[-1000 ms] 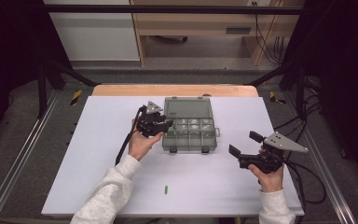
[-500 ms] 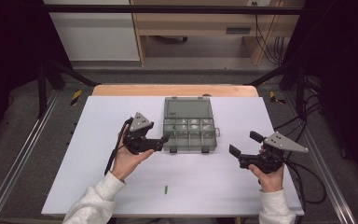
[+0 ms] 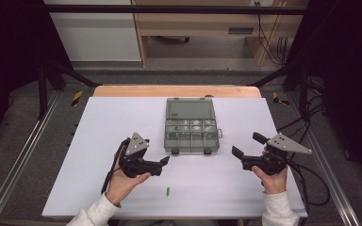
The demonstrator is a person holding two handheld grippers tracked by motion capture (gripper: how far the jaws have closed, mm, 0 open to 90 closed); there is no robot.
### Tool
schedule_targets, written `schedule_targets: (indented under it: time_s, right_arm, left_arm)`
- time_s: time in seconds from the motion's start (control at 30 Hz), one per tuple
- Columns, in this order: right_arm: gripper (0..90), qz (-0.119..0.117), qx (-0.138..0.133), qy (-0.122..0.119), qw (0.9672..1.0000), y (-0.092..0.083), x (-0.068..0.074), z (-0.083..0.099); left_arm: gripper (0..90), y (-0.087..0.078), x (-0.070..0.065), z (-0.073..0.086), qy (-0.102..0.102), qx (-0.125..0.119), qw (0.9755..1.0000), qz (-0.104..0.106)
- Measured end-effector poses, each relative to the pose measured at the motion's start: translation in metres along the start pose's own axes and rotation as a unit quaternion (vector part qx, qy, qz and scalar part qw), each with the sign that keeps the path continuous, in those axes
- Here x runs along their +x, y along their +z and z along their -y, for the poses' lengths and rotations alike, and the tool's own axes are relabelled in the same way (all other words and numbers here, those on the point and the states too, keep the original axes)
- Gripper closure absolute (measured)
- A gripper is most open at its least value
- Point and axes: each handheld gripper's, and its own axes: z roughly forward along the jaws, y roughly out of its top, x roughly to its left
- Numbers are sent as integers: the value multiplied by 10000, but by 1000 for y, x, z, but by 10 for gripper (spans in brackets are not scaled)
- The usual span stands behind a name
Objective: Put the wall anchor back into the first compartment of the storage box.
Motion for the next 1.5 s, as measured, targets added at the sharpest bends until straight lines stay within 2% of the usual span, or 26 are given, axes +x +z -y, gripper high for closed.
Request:
schedule_targets:
  time_s: [0.2, 0.37, 0.63, 0.9, 1.2, 1.37, 1.43, 1.5]
  right_arm:
    - [23, -11, -43, 40, 10000, 0, 0, 0]
    - [23, -6, 0, 7, 10000, 1, 0, 1]
    - [23, 8, 8, 9, 10000, 1, 0, 1]
    - [23, 16, 23, -5, 10000, 0, 1, 1]
    - [23, 10, 14, -9, 10000, 0, 1, 1]
    - [23, 10, 16, 4, 10000, 1, 1, 1]
    - [23, 6, 14, 8, 10000, 1, 1, 1]
    - [23, 2, 20, 7, 10000, 1, 1, 1]
  left_arm:
    - [103, -3, -9, 23, -171, 199, 9997, -27]
    - [135, -1, -14, 37, -277, 275, 9992, -85]
    - [170, 3, -30, 51, -151, 493, 9984, -220]
    - [229, 17, -44, 65, -86, 942, 9954, -178]
    - [386, 27, -53, 75, -52, 1300, 9914, -139]
    - [489, 30, -56, 78, -70, 1364, 9905, -129]
    - [540, 31, -58, 78, -26, 1457, 9893, -87]
    - [560, 31, -60, 78, 1, 1427, 9897, -132]
